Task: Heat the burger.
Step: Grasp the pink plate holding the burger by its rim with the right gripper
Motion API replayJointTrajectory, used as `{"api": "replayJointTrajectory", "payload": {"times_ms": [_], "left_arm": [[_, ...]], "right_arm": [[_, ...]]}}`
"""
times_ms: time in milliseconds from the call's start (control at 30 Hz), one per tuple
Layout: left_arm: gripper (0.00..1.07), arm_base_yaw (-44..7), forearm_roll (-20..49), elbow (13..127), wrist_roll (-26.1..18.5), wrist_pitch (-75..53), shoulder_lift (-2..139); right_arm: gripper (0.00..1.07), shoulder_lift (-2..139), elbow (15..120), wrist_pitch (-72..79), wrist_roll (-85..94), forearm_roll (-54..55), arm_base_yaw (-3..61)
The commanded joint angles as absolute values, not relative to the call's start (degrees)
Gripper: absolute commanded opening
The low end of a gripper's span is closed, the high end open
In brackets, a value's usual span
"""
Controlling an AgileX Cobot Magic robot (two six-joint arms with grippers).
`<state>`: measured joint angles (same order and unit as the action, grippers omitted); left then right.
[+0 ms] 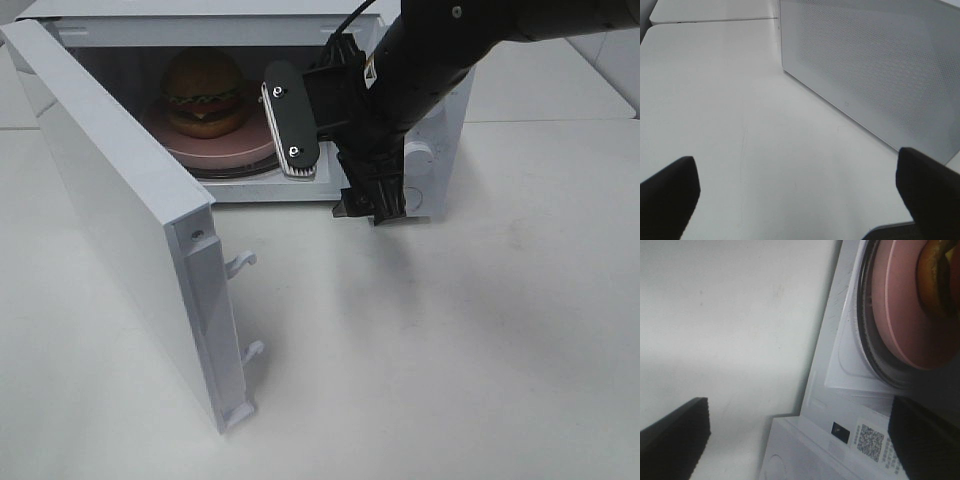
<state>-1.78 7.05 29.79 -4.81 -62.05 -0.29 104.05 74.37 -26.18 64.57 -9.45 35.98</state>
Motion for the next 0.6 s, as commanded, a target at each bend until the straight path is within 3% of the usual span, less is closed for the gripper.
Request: {"api": "replayJointTrajectory", "payload": {"times_ms": [33,600], "left_arm": [[1.0,-1.55,7.62,29.56,-4.87,-61.31,-0.69],[1.0,-1.55,7.62,29.56,-4.87,-61.31,-0.69]], "right_arm": [[0.92,105.37,76.15,-24.47,63.71,-9.74,36.38],[0.9,118.03,86.86,-20.28,59.01,-11.23,37.7]]}}
